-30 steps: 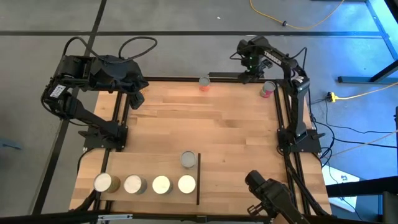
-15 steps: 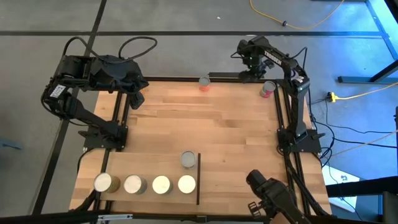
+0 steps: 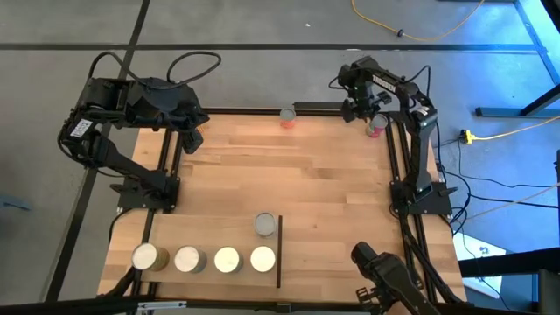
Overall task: Pick and place cans onto a shelf
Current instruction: Put the canned chicken soup on the shelf
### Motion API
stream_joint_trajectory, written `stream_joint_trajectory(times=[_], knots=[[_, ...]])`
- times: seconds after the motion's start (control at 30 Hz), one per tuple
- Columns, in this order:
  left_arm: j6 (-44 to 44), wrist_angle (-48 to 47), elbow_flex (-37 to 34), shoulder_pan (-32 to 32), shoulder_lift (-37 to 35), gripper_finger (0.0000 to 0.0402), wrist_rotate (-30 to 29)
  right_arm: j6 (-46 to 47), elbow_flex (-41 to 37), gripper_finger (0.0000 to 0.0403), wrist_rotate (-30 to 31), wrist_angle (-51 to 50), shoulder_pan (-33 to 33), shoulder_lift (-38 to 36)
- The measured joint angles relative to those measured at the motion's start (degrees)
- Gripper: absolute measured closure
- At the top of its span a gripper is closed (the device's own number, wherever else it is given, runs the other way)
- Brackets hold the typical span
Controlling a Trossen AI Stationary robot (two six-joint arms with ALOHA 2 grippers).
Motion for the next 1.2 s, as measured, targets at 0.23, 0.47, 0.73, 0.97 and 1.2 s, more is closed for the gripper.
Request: stream_joint_trajectory(times=[0.23,0.47,0.73,0.97,1.2], knots=[[0.0,0.0,0.0,0.0,0.0,0.0374,0.0,0.6,0.0,0.0306,0.7,0.1,-0.1,-2.1],[-0.7,0.0,0.0,0.0,0.0,0.0374,0.0,1.9,-0.1,0.0306,-0.2,0.1,-1.6,-2.7],[-1.8,0.0,0.0,0.0,0.0,0.0374,0.0,1.7,-3.2,0.0306,-1.0,0.1,-2.2,-2.7],[-1.8,0.0,0.0,0.0,0.0,0.0374,0.0,0.3,-9.1,0.0306,0.0,0.1,-2.7,-2.7],[-1.5,0.0,0.0,0.0,0.0,0.0374,0.0,-0.2,-12.4,0.0306,3.3,1.7,-2.8,-2.8]])
